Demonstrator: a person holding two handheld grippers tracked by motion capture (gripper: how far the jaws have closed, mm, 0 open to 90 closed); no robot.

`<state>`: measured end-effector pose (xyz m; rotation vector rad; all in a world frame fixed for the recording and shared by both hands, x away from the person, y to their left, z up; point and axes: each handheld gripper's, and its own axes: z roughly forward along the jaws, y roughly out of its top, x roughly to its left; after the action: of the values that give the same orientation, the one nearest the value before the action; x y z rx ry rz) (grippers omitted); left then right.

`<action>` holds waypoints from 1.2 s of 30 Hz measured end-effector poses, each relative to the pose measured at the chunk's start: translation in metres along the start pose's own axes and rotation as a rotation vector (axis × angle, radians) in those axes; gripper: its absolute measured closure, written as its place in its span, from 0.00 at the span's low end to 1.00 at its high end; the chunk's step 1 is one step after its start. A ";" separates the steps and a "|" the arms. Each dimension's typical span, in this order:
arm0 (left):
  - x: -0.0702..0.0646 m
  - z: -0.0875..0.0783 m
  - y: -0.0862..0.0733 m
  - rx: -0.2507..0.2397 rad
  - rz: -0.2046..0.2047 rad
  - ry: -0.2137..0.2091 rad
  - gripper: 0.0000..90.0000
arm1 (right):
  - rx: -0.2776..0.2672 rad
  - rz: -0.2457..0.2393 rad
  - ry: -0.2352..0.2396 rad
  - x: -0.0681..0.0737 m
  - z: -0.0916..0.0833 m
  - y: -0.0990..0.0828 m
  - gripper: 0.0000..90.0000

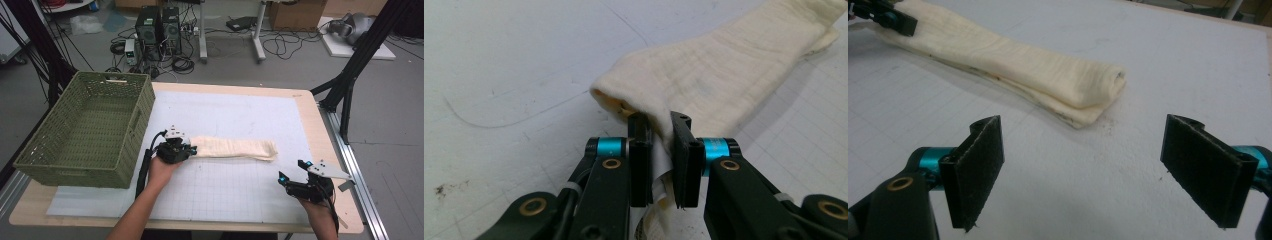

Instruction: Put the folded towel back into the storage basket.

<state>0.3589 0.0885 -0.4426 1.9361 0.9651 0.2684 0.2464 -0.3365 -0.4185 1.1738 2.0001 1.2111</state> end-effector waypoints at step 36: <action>0.000 -0.002 -0.004 0.037 0.080 -0.005 0.88 | 0.218 0.122 -0.003 -0.016 0.101 0.016 0.54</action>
<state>0.3556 0.0906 -0.4445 2.0112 0.8960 0.2931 0.3385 -0.3033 -0.4513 1.4194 2.1272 1.0665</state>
